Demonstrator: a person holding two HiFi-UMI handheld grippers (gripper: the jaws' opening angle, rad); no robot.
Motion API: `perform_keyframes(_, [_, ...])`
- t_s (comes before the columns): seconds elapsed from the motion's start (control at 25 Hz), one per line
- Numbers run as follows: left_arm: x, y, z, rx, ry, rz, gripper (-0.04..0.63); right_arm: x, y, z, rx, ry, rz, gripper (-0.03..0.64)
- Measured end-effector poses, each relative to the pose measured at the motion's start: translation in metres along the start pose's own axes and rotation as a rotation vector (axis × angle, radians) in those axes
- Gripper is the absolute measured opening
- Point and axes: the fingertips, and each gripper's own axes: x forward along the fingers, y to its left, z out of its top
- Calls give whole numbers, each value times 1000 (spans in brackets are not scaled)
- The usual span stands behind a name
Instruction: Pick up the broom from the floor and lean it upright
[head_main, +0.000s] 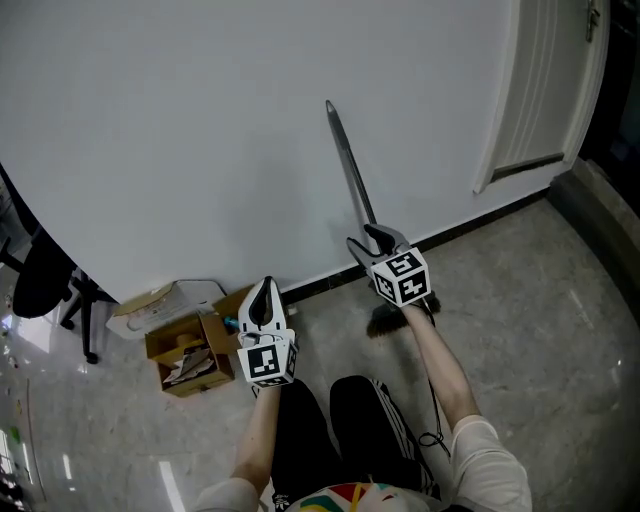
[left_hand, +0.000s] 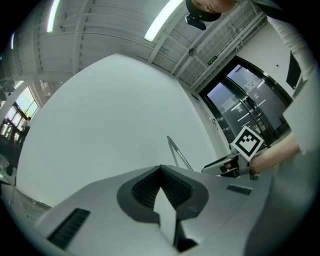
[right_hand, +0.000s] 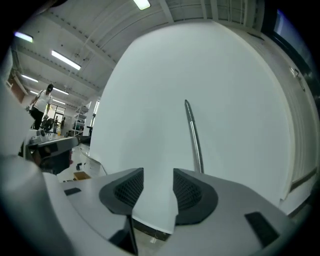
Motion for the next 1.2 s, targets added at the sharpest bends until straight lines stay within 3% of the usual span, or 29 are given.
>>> perform_keyframes(0.12, [2,0,-8,-36,5,4,44,-16,27,5,-14,-40,-45,12])
perform_keyframes(0.28, [2,-7,-21,-32,14,-26,45,-29,66,-2,59,-75,-22,12])
perform_keyframes(0.56, [-11,-1,-45,-69,30,-33,45,-39,105,-47,112,-6,-25,12])
perform_keyframes(0.68, [0,7,-31,-70,63,-31,45,-41,108,-21,125,25,-16,12])
perform_keyframes(0.8, [3,9,25,-118,80,-9,45,-63,126,37,147,61,2,12])
perform_keyframes(0.92, [-3,9,105,-142,139,-11,45,-95,151,111,168,117,23,12])
perform_keyframes(1.2, [18,7,373,-165,149,2,44,-170,146,343,173,213,50,12])
